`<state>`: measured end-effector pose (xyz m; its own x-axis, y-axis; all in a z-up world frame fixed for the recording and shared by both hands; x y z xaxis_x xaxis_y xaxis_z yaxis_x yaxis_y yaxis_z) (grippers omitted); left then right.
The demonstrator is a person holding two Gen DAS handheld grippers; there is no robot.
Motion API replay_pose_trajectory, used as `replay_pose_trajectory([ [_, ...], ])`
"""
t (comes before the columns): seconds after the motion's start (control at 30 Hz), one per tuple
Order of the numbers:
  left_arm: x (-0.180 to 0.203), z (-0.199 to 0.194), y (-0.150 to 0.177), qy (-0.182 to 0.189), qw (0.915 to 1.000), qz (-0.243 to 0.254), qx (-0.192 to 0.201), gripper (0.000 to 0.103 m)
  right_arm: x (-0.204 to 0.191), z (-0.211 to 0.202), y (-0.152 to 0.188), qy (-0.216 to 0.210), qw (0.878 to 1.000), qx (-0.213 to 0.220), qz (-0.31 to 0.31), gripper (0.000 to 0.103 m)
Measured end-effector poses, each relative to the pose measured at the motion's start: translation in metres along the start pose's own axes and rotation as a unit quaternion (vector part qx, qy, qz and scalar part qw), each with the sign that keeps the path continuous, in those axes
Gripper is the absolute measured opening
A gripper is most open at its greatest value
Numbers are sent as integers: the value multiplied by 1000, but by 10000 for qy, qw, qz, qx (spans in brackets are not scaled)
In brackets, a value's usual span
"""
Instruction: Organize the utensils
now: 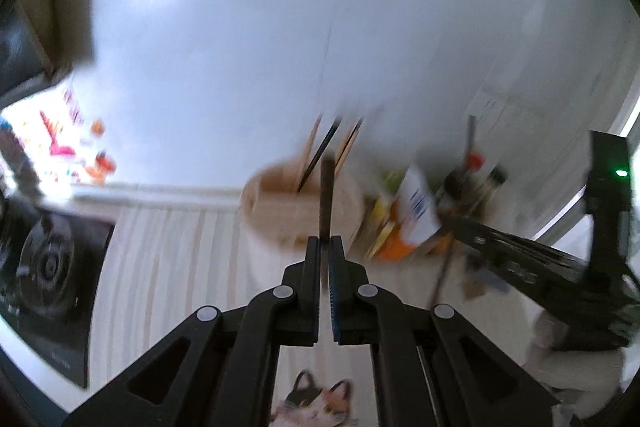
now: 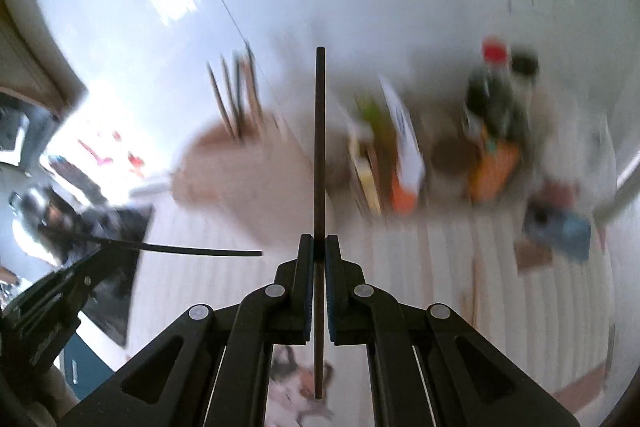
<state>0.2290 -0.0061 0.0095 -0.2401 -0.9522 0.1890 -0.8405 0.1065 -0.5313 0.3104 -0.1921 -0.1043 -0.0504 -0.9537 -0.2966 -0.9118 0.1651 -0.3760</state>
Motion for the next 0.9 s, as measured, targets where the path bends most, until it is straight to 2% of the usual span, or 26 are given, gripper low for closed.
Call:
replay_pose_trajectory([
  [0.13,5,-22,-48,88,9993,71,346,0,-19,-33,-50,-84,9987,473,-166,5],
  [0.23,2,-26,-77,-31,9984,138,541,0,-30,-46,-86,-84,9965,796,-244,5],
  [0.37,-18,-15,-90,-189,9977,69,642,0,-41,-39,-124,-195,9948,983,-198,5],
  [0.43,-32,-4,-82,-195,9988,-103,439,4,-47,-28,-134,-254,9946,1000,-145,5],
  [0.5,-46,13,-63,-328,9990,-212,214,9,-51,-10,-136,-338,9959,834,-108,5],
  [0.57,-56,31,-35,-404,9987,-305,-20,26,-52,2,-129,-321,9971,671,-136,5],
  [0.6,-59,46,-12,-359,9986,-328,-198,43,-47,6,-119,-235,9978,603,-150,5],
  [0.63,-58,56,3,-282,9985,-303,-357,47,-41,9,-110,-172,9981,565,-155,5],
  [0.7,-55,86,41,-184,9960,-268,-837,47,-20,14,-85,60,9991,406,-76,5],
  [0.77,-42,118,88,36,9882,-142,-1523,47,8,16,-56,294,9993,230,76,5],
  [0.8,-33,127,107,147,9850,-103,-1714,47,26,17,-38,470,9987,114,189,5],
  [0.87,-3,146,144,317,9773,310,-2070,47,61,19,-6,672,9965,-105,477,5],
  [0.9,16,157,162,398,9709,626,-2278,47,84,20,13,776,9945,-246,666,5],
])
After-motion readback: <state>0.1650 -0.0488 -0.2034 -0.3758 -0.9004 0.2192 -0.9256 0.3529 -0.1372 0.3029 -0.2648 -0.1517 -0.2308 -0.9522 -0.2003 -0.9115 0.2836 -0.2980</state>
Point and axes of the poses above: each gripper's, at about its wrist camera, not at the fingertips, and z roughly the way its jaws point, x to its right, y to its underside, the point moved 6 cm from there along z, roughly the way its jaws point, and after that the axes turned 9 degrees about -x, right-handed, at the moved point
